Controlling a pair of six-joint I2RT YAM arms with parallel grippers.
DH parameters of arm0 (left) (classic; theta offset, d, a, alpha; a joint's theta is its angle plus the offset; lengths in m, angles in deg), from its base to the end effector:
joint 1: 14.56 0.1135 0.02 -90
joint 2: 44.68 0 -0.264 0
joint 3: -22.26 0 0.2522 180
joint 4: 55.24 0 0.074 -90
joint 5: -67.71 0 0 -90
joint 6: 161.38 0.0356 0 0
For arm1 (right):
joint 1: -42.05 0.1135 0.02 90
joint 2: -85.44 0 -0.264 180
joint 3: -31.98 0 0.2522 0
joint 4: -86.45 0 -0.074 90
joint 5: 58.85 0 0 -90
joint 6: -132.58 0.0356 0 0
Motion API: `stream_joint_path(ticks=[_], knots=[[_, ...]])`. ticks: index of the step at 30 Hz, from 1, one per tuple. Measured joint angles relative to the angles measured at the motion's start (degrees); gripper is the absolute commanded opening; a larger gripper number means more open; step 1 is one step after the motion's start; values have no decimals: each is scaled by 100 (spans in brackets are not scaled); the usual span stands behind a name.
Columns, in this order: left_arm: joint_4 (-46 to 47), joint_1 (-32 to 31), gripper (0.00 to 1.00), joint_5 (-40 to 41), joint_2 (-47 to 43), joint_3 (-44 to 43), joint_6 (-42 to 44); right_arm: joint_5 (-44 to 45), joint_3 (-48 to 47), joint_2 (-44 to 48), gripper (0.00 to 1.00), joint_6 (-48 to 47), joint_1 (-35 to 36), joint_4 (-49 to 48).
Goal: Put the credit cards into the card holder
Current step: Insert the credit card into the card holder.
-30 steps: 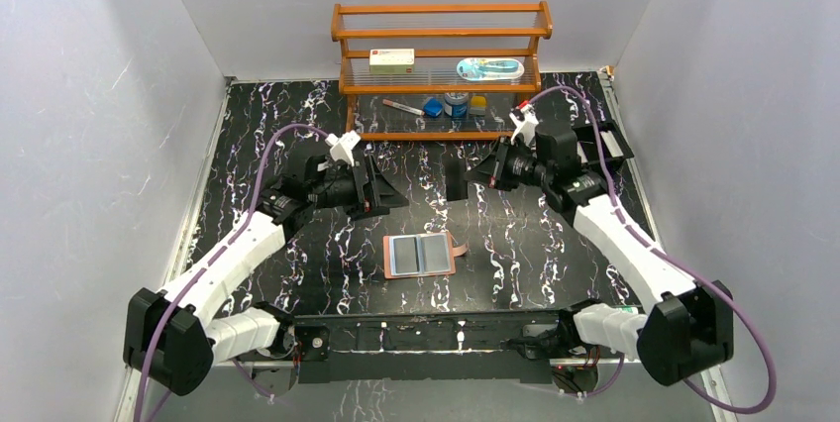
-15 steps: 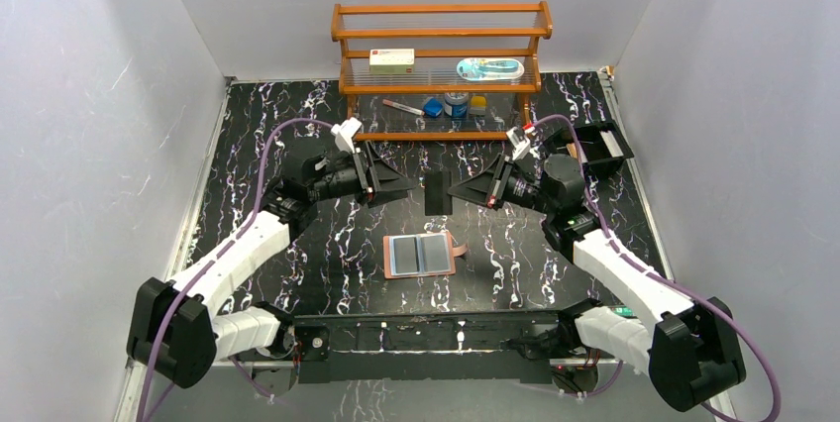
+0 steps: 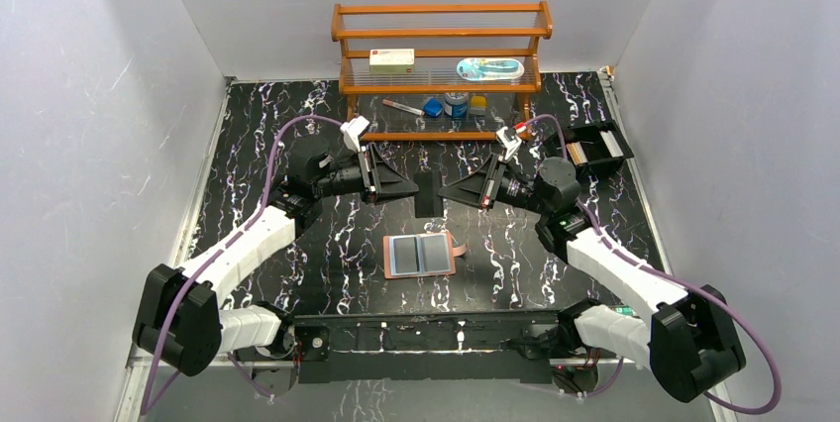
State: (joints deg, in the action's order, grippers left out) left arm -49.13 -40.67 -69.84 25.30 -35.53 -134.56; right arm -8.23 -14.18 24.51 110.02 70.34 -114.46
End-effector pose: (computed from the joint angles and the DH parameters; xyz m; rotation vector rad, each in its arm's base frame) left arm 0.2341 -0.1440 0.2979 0.1083 2.0165 -1.7747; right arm 0.1976 0.1320 0.2908 -0.0673 1.7938 1.7772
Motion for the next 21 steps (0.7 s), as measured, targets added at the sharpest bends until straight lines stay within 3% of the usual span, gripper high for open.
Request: stream_joint_path(ticks=[5,8,14,21], knots=[[79,-28,0,-76,7,0,-4,17,87,-195,0,35,81,-44],[66,-33,0,-107,7,0,52,15,136,-297,4,59,105,-79],[-293,-33,0,-90,13,0,323,48,136,-348,37,-162,116,254],[-1132,-37,0,205,153,7,903,723,122,-278,48,-1178,136,1794]])
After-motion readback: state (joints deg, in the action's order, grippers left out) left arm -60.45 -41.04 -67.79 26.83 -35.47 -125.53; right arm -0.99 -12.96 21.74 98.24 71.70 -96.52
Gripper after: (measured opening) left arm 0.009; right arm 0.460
